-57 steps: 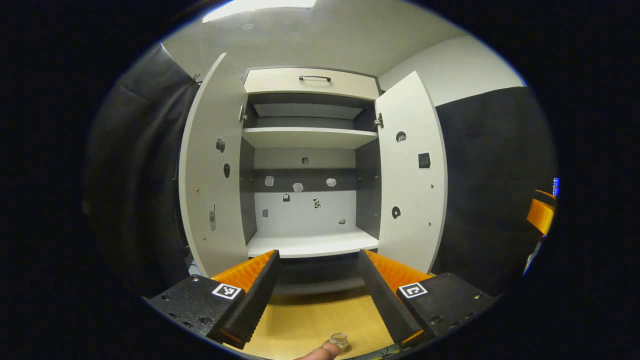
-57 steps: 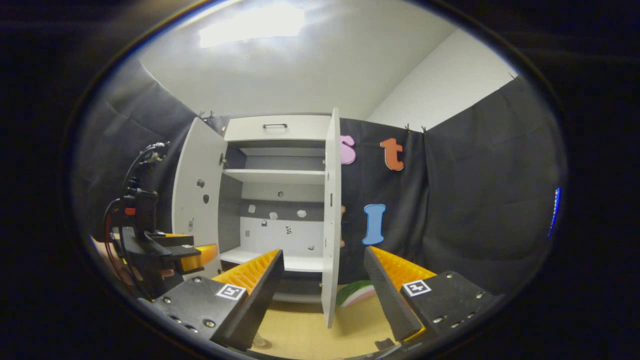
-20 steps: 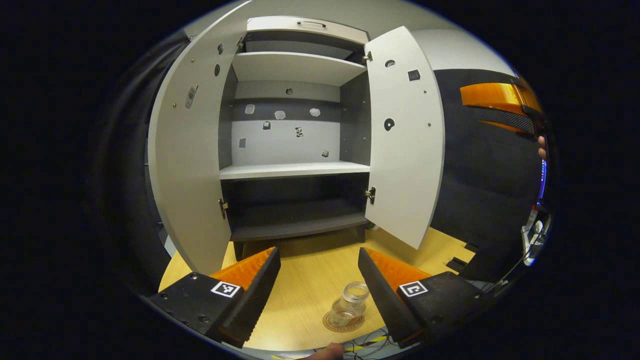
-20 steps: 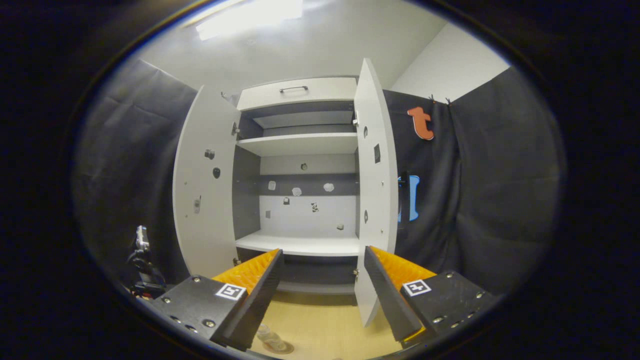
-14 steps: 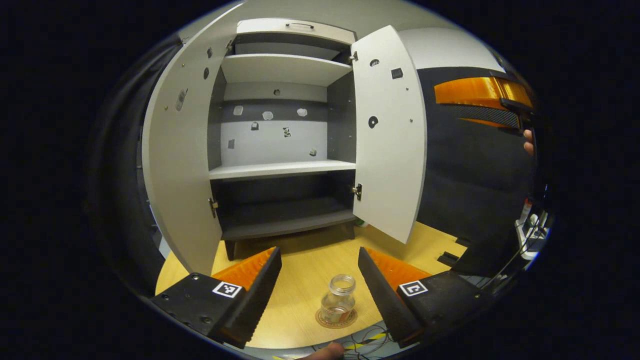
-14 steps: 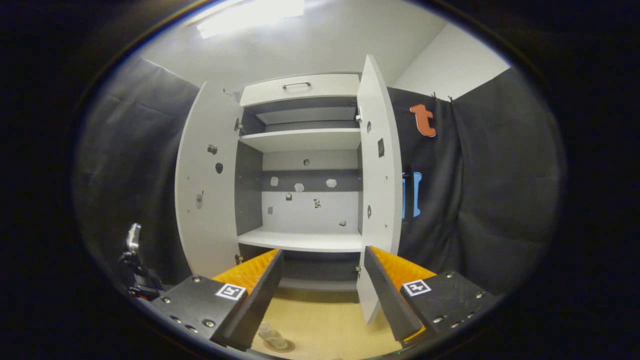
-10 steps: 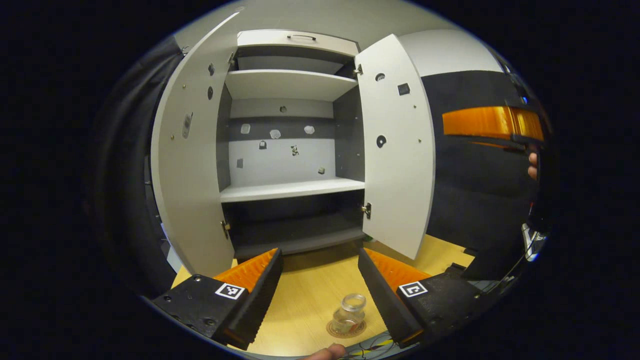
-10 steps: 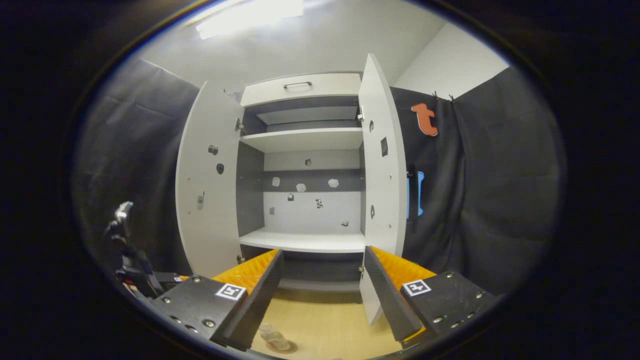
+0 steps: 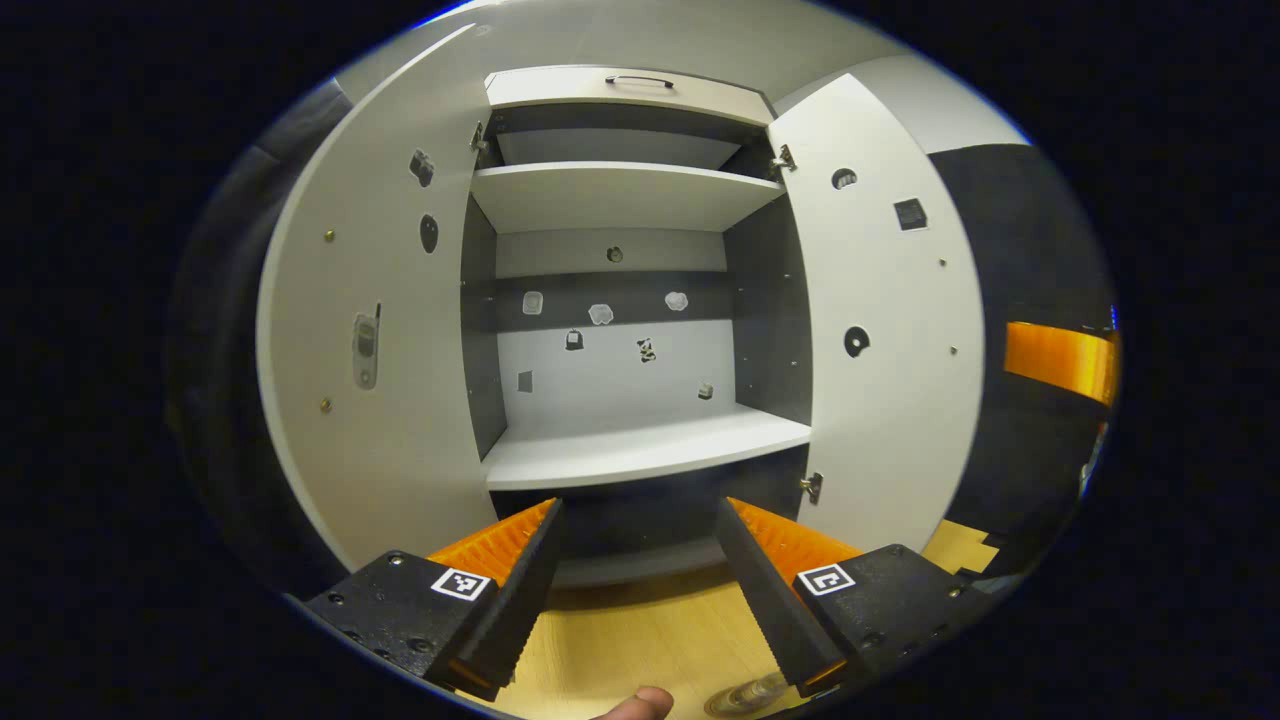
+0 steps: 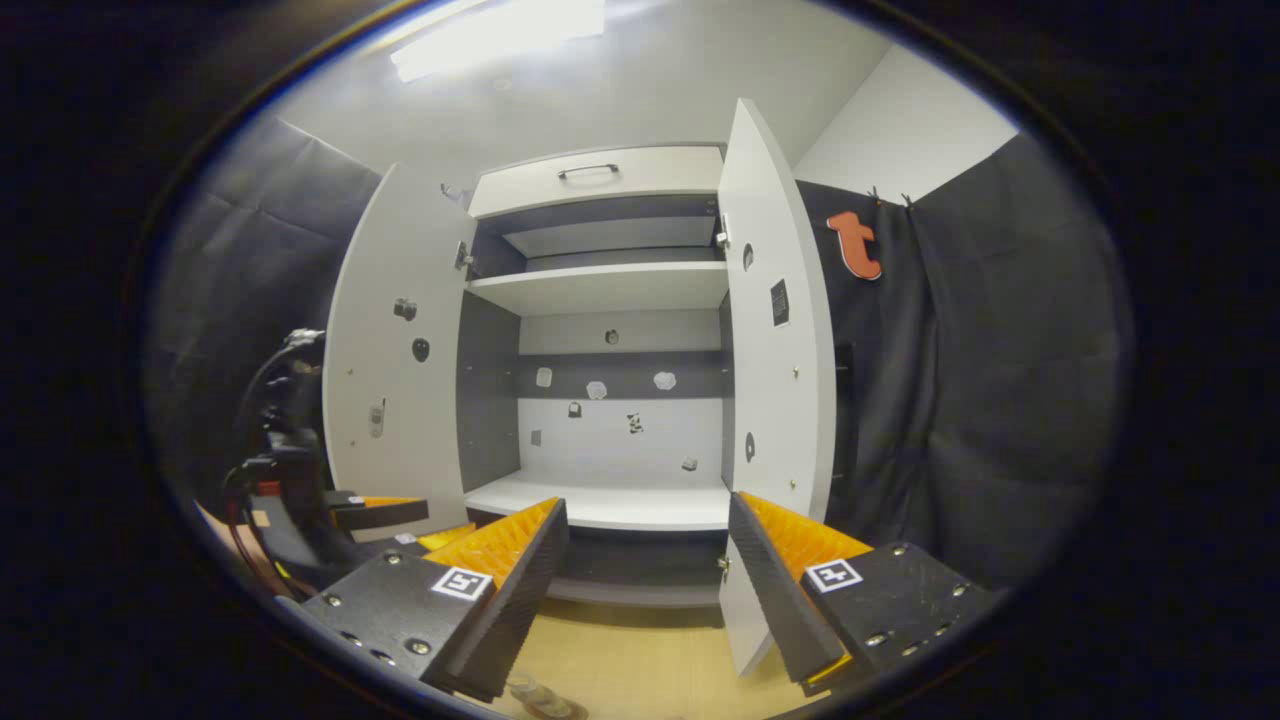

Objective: Grasp the bottle in the cabinet with the left hand and place it on the coaster, then close the right door with the right hand and the left door with the left hand.

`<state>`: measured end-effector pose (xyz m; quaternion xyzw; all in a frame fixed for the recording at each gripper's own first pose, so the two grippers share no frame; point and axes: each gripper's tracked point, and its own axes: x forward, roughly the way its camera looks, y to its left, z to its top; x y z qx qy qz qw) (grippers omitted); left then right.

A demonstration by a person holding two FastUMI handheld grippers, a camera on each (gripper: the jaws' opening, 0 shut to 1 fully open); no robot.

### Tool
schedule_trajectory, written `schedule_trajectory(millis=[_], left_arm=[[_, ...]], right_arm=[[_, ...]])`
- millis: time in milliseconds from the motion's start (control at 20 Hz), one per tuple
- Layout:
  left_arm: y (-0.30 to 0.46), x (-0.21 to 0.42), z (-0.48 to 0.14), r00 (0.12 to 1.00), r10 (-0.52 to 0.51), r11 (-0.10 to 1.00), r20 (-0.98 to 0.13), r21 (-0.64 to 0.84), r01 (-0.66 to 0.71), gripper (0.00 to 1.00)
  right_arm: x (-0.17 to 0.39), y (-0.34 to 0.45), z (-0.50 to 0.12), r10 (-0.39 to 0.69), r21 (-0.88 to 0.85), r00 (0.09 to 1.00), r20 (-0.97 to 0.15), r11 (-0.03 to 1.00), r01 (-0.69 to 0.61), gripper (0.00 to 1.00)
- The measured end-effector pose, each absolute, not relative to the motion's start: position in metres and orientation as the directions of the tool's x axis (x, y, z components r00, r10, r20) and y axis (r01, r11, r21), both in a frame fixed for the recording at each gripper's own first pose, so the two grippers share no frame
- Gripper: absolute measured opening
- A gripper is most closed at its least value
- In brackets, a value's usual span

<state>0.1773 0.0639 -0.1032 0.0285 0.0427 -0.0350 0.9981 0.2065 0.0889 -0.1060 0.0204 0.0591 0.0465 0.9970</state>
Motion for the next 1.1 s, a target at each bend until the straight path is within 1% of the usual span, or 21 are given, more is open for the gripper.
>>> schedule_trajectory(millis=[150,400,600,700,900,1100], left_arm=[[0.072,0.225,-0.096,0.996,-0.039,0.999,-0.083,0.026,0.042,0.98],[0.089,0.298,-0.09,0.996,0.015,1.0,-0.082,0.012,-0.015,0.97],[0.112,0.367,-0.09,0.993,0.088,0.996,-0.076,0.002,-0.088,0.98],[0.122,0.397,-0.102,0.987,0.125,0.992,-0.102,-0.016,-0.128,0.98],[0.14,0.436,-0.121,0.975,0.173,0.984,-0.142,-0.022,-0.178,0.98],[0.153,0.446,-0.129,0.969,0.197,0.978,-0.147,-0.035,-0.204,0.98]], right_arm=[[0.219,0.084,-0.103,0.085,0.042,0.99,-0.109,0.996,-0.081,0.98],[0.231,0.08,-0.113,0.051,0.044,0.989,-0.138,0.998,-0.045,0.98],[0.239,0.083,-0.116,0.04,0.038,0.989,-0.142,0.999,-0.035,0.98],[0.243,0.085,-0.117,0.033,0.029,0.99,-0.14,0.999,-0.03,0.98],[0.253,0.084,-0.125,0.015,0.025,0.988,-0.156,1.0,-0.011,0.98],[0.263,0.081,-0.137,0.0,0.024,0.983,-0.185,1.0,0.004,0.98]])
